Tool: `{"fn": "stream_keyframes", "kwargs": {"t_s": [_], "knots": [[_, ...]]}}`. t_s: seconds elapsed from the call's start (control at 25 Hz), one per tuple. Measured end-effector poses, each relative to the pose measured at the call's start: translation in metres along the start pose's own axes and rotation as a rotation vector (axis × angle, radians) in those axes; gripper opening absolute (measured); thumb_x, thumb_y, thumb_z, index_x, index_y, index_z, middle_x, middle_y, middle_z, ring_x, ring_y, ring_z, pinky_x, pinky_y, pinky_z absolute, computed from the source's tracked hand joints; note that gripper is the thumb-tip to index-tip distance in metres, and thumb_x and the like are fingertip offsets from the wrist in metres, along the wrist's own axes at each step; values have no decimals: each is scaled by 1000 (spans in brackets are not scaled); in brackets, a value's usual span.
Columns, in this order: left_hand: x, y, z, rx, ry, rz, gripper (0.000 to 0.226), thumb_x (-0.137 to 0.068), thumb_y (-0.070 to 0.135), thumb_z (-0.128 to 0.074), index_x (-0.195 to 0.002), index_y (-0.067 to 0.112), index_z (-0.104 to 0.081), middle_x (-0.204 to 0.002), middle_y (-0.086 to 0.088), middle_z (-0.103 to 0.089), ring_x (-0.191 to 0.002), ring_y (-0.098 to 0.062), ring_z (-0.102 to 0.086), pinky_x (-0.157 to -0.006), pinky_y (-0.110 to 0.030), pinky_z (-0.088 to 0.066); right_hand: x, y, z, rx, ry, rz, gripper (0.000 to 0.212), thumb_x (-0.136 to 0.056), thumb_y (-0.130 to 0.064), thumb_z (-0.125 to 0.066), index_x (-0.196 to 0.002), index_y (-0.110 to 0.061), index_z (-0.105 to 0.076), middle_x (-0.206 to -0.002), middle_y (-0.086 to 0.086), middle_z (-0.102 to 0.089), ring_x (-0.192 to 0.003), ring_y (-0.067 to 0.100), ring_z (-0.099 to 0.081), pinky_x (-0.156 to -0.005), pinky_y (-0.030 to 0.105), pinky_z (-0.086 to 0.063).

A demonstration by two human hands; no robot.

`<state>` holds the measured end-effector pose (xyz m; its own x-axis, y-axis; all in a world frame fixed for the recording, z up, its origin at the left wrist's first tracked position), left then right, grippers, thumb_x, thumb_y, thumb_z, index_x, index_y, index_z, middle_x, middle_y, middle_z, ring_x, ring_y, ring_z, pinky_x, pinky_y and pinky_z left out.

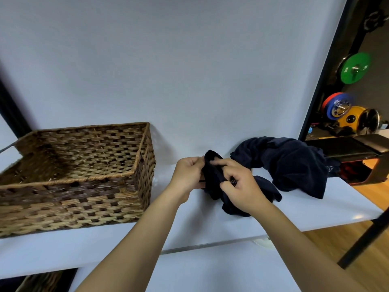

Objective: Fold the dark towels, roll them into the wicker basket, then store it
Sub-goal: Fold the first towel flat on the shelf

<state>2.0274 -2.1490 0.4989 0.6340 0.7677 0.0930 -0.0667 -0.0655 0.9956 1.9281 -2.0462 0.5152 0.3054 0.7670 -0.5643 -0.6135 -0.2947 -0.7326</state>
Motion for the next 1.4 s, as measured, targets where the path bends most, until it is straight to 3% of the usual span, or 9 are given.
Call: {"fn": "stream_keyframes", "kwargs": {"t_s": [0.16,0.28,0.44,0.64,0.76,0.84,1.0,1.2,1.4], "knots": [[6,7,-3,-48,-2,-50,19,-105,21,-50,-113,22,-67,-102,-11,-76,-80,-26,-73,-84,-55,-60,-9,-2,-6,-47,38,-124,20,-82,-33,-73,-88,-20,-59,-102,-3,-63,-103,8,-62,-87,21,-48],[7,8,-5,-45,-41,-36,28,-106,12,-40,-125,23,-57,-100,-11,-74,-80,-26,-69,-83,-51,-59,-12,-1,-9,37,32,-162,32,-91,-13,-68,-114,-35,-63,-101,-6,-58,-97,5,-59,-84,13,-45],[10,11,-2,-75,-28,-56,32,-105,9,-37,-129,24,-53,-86,-5,-65,-71,-20,-63,-79,-44,-61,-10,-5,1,87,131,-142,28,-92,-1,-58,-105,-19,-76,-96,-9,-61,-92,6,-62,-79,13,-45],[9,15,-3,-102,-72,-85,31,-107,10,-35,-126,24,-56,-85,-6,-64,-75,-23,-64,-83,-47,-60,-7,-16,3,115,124,-47,28,-88,3,-55,-98,-16,-73,-104,-22,-68,-102,2,-65,-89,19,-50],[12,17,-7,-73,-130,-99,42,-96,-1,-38,-124,24,-58,-73,-1,-69,-75,-22,-67,-86,-49,-59,-8,-15,1,100,56,-118,22,-92,0,-52,-97,-15,-66,-94,-18,-71,-83,3,-67,-72,15,-50],[11,16,-12,-98,-177,-133,45,-84,-1,-44,-120,23,-59,-73,-13,-64,-72,-29,-61,-81,-52,-57,-9,-14,2,116,23,-146,19,-94,-4,-52,-98,-19,-62,-84,-8,-70,-70,9,-64,-61,16,-47],[6,14,-14,-185,-190,-194,30,-87,2,-49,-96,24,-66,-72,-23,-54,-64,-34,-44,-67,-50,-45,-10,-13,8,111,37,-172,19,-94,-6,-53,-95,-24,-59,-81,-8,-67,-68,9,-60,-60,15,-44],[-2,46,6,-275,9,-333,23,-97,6,-55,-92,24,-67,-77,-10,-75,-80,-38,-73,-80,-57,-60,-9,-2,18,299,58,-288,16,-90,-13,-53,-95,-28,-50,-87,-8,-61,-75,13,-61,-64,38,-53],[-19,106,51,-317,283,-437,21,-97,12,-56,-91,29,-66,-78,1,-76,-72,-19,-75,-80,-48,-61,-9,21,59,596,13,-470,11,-92,-16,-52,-83,-23,-51,-77,-3,-60,-66,19,-58,-54,36,-45]]}}
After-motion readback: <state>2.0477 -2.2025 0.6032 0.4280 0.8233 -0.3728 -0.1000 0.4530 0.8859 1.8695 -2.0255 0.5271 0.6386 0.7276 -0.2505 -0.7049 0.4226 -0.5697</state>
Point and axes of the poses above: each hand's wrist, its own x-axis away from the middle knuckle, its own z-axis out of the back of the hand, y = z × x, the point moved 9 cm from there along -x, towards the middle knuckle
